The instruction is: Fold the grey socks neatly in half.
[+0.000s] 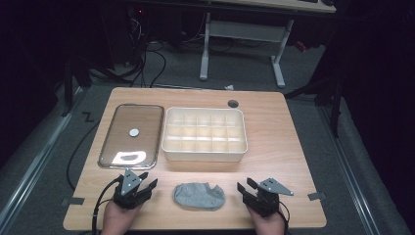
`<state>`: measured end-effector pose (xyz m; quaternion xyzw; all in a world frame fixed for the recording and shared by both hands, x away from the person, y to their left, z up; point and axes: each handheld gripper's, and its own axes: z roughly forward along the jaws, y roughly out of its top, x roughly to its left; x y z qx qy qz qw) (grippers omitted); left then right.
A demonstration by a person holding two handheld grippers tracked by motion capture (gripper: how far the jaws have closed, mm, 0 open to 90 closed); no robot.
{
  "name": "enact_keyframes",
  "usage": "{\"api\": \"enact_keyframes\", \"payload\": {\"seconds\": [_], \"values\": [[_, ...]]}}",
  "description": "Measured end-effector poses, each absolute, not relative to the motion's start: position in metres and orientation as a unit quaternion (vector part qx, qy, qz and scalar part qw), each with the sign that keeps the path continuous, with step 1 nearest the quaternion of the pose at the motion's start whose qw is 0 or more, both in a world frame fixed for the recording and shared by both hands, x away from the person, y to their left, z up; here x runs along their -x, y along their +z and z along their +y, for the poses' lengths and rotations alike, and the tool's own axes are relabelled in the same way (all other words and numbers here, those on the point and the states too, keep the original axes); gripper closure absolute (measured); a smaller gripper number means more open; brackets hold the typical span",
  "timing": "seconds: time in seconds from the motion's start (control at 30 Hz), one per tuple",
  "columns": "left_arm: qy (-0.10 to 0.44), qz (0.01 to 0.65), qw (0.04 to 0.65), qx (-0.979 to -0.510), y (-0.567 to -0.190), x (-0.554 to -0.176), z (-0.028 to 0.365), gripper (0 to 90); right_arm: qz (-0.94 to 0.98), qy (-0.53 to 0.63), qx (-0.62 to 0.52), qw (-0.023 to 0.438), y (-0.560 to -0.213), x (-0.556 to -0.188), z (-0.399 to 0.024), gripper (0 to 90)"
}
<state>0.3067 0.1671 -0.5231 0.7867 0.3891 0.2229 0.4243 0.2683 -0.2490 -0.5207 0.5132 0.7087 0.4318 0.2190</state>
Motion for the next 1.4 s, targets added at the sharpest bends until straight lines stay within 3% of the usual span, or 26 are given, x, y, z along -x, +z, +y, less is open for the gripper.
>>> {"api": "enact_keyframes", "payload": {"seconds": [0.1, 0.47, 1.2, 1.4], "values": [[0.220, 0.381, 0.422, -0.793, -0.524, -0.306, 0.164, 54.5, 0.704, 0.426, -0.521, 0.228, -0.521, -0.267, -0.252, 48.9], [0.196, 0.375, 0.423, -0.801, -0.525, -0.305, 0.161, 52.2, 0.719, 0.416, -0.507, 0.232, -0.524, -0.265, -0.247, 49.4], [0.165, 0.334, 0.447, -0.813, -0.521, -0.289, 0.137, 47.0, 0.734, 0.439, -0.485, 0.180, -0.516, -0.254, -0.222, 45.6], [0.161, 0.317, 0.445, -0.822, -0.522, -0.283, 0.127, 46.7, 0.752, 0.435, -0.469, 0.157, -0.519, -0.253, -0.209, 48.2]]}}
